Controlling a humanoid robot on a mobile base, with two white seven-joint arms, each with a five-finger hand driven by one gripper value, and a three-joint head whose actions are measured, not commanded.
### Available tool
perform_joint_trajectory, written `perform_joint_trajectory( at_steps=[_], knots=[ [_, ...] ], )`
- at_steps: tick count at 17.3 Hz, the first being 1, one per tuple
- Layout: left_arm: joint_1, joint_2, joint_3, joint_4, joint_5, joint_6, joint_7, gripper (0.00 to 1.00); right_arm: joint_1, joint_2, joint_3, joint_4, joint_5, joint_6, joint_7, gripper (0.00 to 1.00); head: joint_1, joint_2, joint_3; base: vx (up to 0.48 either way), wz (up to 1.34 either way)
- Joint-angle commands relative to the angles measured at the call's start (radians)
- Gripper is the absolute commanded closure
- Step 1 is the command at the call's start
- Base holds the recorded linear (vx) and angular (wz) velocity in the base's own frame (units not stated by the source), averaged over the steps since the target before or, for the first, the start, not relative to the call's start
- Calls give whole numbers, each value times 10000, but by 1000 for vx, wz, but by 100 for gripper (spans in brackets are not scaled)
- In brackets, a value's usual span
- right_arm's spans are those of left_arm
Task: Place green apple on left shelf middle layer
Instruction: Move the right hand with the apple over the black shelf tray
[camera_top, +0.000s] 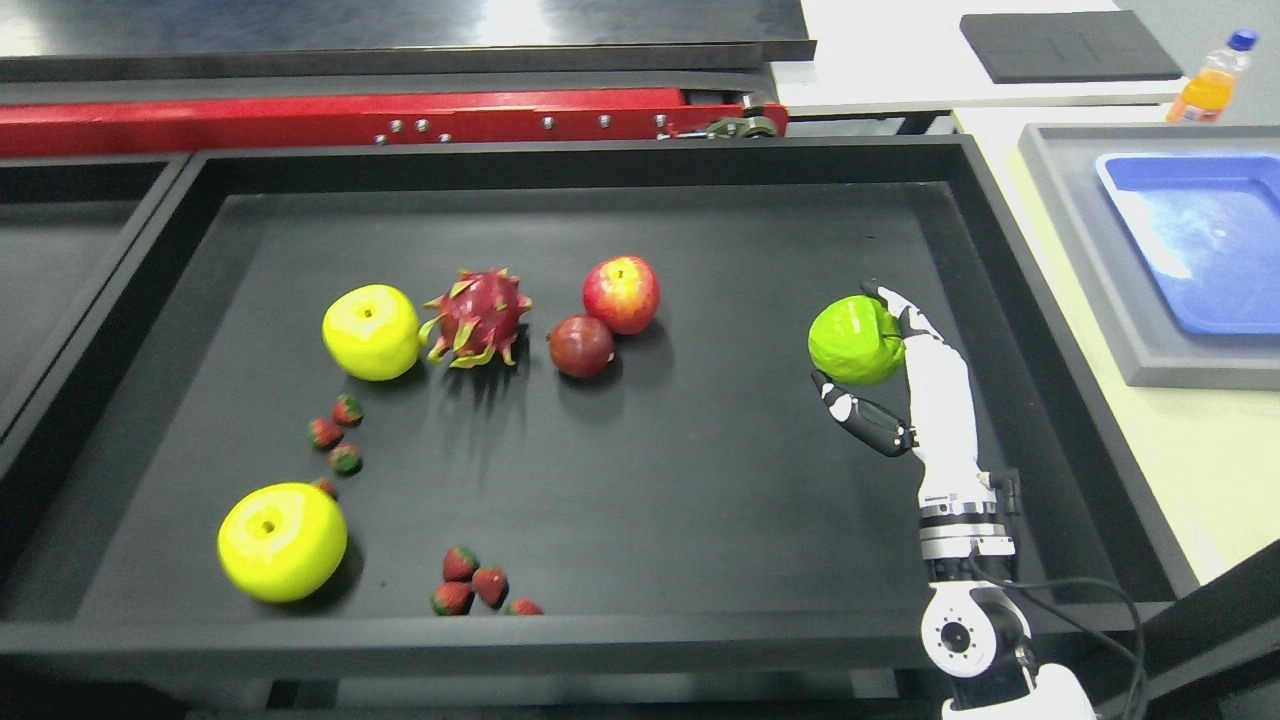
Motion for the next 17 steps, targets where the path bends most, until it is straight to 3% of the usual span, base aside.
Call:
perform_joint_trajectory(
  at_steps=[1,17],
  knots=[
    [2,175,0,-6,0,7,4,0,137,-174,53,0,0,-1,-1,100,0,0,0,144,-302],
    [2,175,0,9,0,7,4,0,184,-174,343,0,0,-1,29,100,0,-1,0,85,-61]
  ],
)
